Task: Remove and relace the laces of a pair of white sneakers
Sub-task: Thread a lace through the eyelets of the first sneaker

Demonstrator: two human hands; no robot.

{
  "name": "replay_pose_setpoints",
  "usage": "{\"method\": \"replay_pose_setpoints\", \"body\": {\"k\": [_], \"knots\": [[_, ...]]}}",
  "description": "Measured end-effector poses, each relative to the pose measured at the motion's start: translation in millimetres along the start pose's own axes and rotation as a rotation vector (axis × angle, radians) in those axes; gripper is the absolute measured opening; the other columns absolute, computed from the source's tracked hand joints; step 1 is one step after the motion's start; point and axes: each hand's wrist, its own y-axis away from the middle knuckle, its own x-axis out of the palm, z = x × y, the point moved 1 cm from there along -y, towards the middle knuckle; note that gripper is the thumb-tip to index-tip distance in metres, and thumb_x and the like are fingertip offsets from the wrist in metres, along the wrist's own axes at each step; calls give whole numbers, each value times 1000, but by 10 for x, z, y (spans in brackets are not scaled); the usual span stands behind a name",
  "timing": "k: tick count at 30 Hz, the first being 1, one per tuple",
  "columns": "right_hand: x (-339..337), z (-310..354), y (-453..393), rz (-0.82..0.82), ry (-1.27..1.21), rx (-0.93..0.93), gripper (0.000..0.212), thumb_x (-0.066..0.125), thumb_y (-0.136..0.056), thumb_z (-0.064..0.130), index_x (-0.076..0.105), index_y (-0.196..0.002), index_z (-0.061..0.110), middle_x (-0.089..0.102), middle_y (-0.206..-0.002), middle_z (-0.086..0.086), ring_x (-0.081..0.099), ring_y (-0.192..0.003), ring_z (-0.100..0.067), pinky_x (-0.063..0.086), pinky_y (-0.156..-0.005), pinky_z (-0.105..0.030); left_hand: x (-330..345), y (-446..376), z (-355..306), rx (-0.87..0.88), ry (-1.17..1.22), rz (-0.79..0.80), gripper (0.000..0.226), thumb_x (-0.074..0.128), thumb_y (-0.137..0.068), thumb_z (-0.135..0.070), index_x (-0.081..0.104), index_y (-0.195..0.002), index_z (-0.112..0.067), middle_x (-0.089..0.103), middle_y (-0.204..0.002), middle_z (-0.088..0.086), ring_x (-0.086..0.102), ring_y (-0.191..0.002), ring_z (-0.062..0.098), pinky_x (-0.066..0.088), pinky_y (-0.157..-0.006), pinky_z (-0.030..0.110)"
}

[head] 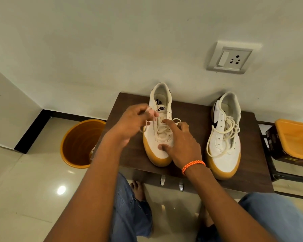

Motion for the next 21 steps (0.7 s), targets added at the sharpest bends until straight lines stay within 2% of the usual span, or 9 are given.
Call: {"method": "replay_pose_setpoints", "body": {"k": [3, 5, 7, 9, 12, 14, 15, 17, 21], "knots": [[8, -2, -7, -12, -5, -4, 86, 85, -82, 47, 32, -149, 51, 38, -145, 5, 60, -122, -23, 63, -83, -44, -107, 22, -121, 104, 944, 220, 17, 49, -109, -17, 59, -98, -8, 70, -92, 13, 72, -75, 21, 63, -83, 41], [19, -1, -15, -12, -12, 1, 86, 85, -81, 48, 32, -148, 51, 40, -144, 6, 61, -121, -21, 63, -83, -43, -193, 5, -133, 163, 1473, 379, 23, 42, -112, -21, 54, -101, -5, 60, -82, 10, 61, -61, 20, 60, -68, 32], [29, -10, -21, -15, -18, 3, 86, 85, -81, 48, 32, -148, 51, 40, -143, 6, 60, -120, -21, 63, -82, -43, -295, -41, -107, 114, 1662, 341, 29, 36, -115, -24, 52, -100, -5, 50, -76, 9, 49, -54, 20, 47, -52, 27], [30, -14, -12, -12, -21, -1, 84, 85, -82, 48, 34, -148, 51, 40, -143, 6, 61, -120, -21, 63, -83, -42, -308, -46, -46, 58, 1404, 153, 30, 38, -116, -26, 53, -95, -10, 44, -70, 2, 38, -49, 12, 35, -43, 23], [13, -15, -8, 2, -48, -2, 78, 84, -83, 47, 41, -148, 48, 40, -142, 4, 59, -121, -22, 62, -87, -40, -264, -90, 74, -109, 147, -281, 23, 55, -109, -37, 58, -93, -20, 52, -76, -5, 45, -58, 9, 39, -53, 26], [2, -17, -7, 9, -58, -3, 75, 84, -83, 47, 44, -147, 47, 40, -141, 3, 58, -122, -22, 61, -89, -40, -175, -115, 153, -152, -621, -235, 30, 60, -101, -54, 63, -92, -25, 64, -89, -6, 60, -77, 15, 51, -72, 35], [2, -18, -9, 10, -61, -3, 75, 84, -83, 47, 45, -147, 47, 40, -141, 3, 57, -122, -23, 61, -90, -40, -119, -119, 182, -186, -806, -107, 36, 62, -97, -61, 64, -89, -26, 67, -89, -6, 64, -81, 17, 53, -76, 37], [9, -33, -14, 8, -61, -4, 74, 83, -83, 48, 46, -147, 46, 40, -140, 3, 57, -122, -23, 61, -91, -41, 3, -127, 252, -271, -850, 82, 38, 70, -92, -63, 69, -88, -25, 70, -88, -4, 66, -82, 17, 55, -79, 39], [14, -46, -20, -2, -67, -8, 73, 83, -83, 48, 46, -146, 47, 41, -139, 4, 58, -121, -22, 61, -89, -41, 64, -121, 197, -182, -746, 129, 17, 76, -95, -35, 78, -88, -20, 75, -93, -2, 69, -89, 20, 58, -89, 45]]}}
